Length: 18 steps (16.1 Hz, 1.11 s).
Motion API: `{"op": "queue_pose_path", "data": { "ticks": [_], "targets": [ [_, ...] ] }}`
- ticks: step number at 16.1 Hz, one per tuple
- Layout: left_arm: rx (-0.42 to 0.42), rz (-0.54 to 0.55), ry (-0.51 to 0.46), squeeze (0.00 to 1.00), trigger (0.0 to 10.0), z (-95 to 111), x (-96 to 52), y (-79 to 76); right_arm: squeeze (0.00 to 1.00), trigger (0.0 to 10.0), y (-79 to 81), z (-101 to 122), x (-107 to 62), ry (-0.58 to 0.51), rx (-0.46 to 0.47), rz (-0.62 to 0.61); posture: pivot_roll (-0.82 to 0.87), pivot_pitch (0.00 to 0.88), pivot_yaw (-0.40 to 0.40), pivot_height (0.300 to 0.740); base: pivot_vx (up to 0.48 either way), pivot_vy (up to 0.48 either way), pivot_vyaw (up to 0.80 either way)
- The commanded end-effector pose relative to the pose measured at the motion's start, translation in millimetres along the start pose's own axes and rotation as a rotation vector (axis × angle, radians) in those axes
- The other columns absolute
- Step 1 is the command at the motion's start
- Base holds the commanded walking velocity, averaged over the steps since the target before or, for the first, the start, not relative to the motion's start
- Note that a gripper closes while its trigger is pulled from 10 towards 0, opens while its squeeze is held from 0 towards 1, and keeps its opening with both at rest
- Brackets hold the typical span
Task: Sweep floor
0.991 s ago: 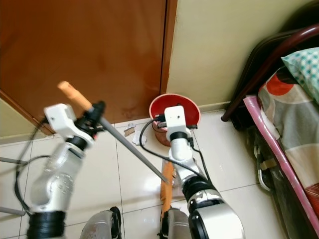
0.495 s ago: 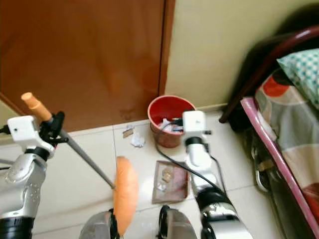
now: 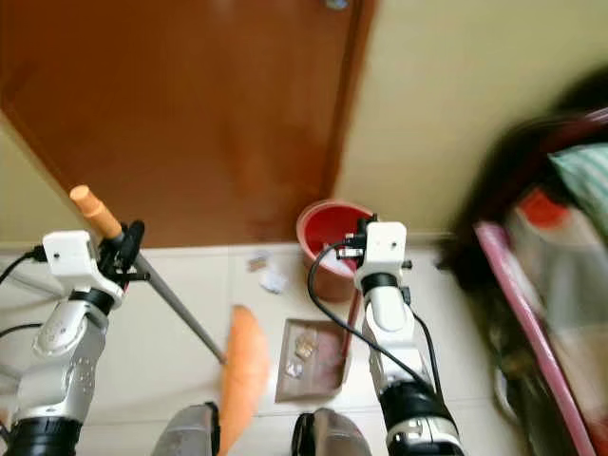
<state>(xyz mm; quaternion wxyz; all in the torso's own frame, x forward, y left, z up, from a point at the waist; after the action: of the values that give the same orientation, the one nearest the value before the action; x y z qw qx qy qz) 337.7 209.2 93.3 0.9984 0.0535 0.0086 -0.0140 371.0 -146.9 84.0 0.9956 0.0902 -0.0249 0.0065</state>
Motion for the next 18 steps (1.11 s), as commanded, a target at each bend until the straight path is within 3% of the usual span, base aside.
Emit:
{"op": "queue_pose_path", "data": {
  "ticks": [1, 4, 14, 16, 18],
  "targets": [
    [0.01, -0.009, 0.019, 0.0, 10.0, -5.7, -1.3, -1.2, 0.0, 10.0, 3.3, 17.6, 7.2, -0.052, 0.019, 0.009, 0.06, 0.066, -0.018, 0.74, 0.0, -0.39, 0.8],
    [0.021, -0.002, 0.006, 0.0, 10.0, -2.8, 2.3, 1.5, 0.0, 10.0, 3.8, 25.9, 11.2, -0.059, 0.028, 0.01, 0.05, 0.067, -0.013, 0.74, 0.0, -0.384, 0.56],
    [0.034, 0.039, 0.011, 0.0, 10.0, -7.3, 5.2, 10.1, 0.0, 10.0, 5.4, 46.7, 14.2, -0.092, 0.1, -0.005, 0.03, 0.065, -0.018, 0.74, 0.0, 0.0, 0.0],
    [0.051, 0.061, 0.025, 0.0, 10.0, -12.0, 4.6, 15.5, 0.0, 10.0, 6.2, 57.7, 16.3, -0.105, 0.131, -0.014, 0.03, 0.062, -0.019, 0.74, 0.0, 0.0, -0.8],
    [0.127, 0.155, 0.057, 0.0, 10.0, -20.6, -0.5, 35.0, 0.0, 10.0, 11.2, 79.8, 21.2, -0.151, 0.163, -0.001, 0.02, 0.058, -0.02, 0.74, 0.0, 0.0, 0.0]
  ]
}}
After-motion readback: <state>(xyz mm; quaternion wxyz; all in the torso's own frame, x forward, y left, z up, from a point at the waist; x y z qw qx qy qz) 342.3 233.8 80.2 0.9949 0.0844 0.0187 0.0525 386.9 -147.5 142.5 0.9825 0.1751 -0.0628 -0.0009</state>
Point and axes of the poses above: a point about 5 cm out from each wrist's last joint towards the gripper, its own x axis pointing out of the wrist towards the gripper, its own z axis along the axis of the wrist's last joint, y = z × x, the point moved 6 cm from there along x, pointing out of the wrist towards the gripper, and after that the axes turned 12 degrees about x, right-handed, at the moved point
